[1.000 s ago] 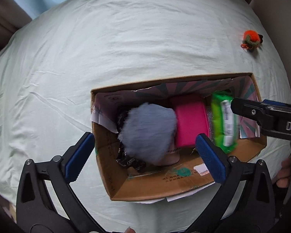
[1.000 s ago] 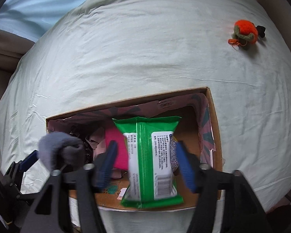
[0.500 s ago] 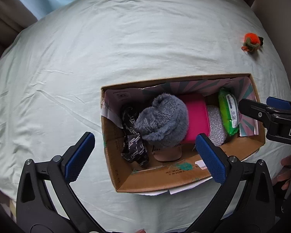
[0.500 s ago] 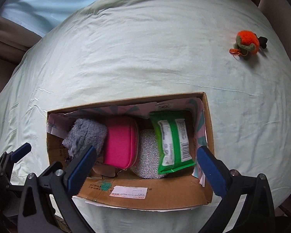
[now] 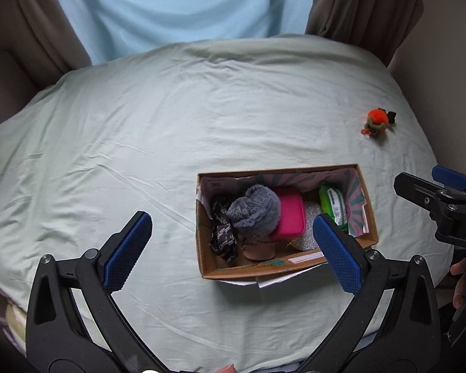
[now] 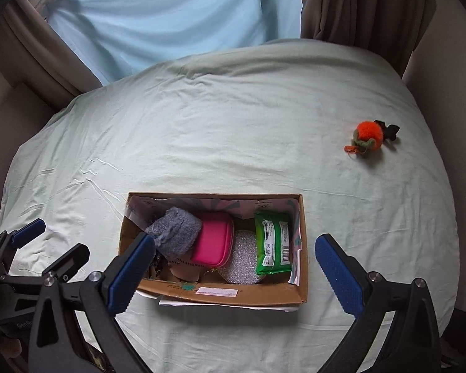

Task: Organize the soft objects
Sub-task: 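Withdraw both tools from the box toward the orange pom-pom and black sock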

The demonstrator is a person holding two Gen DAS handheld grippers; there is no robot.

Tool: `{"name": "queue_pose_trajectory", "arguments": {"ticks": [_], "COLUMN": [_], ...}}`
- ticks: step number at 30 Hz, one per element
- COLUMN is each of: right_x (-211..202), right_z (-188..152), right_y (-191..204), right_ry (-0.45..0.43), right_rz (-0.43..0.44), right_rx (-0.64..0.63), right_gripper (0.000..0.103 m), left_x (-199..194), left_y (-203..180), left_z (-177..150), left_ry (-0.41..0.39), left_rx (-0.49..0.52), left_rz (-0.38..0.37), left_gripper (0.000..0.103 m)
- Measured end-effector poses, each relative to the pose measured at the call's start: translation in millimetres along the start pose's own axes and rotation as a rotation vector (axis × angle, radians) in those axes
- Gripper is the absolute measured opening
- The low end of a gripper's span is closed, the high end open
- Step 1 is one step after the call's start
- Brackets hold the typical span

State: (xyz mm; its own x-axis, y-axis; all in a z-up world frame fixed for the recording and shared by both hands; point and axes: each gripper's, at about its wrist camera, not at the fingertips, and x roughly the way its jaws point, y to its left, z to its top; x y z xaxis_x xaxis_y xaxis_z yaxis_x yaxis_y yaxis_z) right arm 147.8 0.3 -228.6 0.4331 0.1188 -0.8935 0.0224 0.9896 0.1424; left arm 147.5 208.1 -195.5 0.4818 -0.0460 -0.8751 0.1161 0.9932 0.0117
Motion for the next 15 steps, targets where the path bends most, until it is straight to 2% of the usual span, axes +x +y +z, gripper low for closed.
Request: {"name": "queue_pose_trajectory", "arguments": {"ticks": [8, 12, 15], "right_x": [-95.6, -127.4, -145.7], "right_z": [-26.0, -44.8, -58.0], "right_y": [8.7, 10.1, 5.1], "right_ry": [-0.176, -0.230, -0.264], "right_rz": [-0.027, -0.036, -0.038], "right_rx": [-0.037, -0.051, -0.039], "right_gripper": [0.103, 0.103, 0.103], "left_x": [-85.6, -121.6, -140.5], "left_y": [2.8, -0.6, -13.1], "left_z": [-17.6, -34.5, -46.9], "left_ry": [-0.142, -0.204, -0.245], "left_rx": [-0.031, -0.049, -0.019], "left_rz": [0.001, -0.030, 0.006], "left_gripper": [0.103, 0.103, 0.103]}}
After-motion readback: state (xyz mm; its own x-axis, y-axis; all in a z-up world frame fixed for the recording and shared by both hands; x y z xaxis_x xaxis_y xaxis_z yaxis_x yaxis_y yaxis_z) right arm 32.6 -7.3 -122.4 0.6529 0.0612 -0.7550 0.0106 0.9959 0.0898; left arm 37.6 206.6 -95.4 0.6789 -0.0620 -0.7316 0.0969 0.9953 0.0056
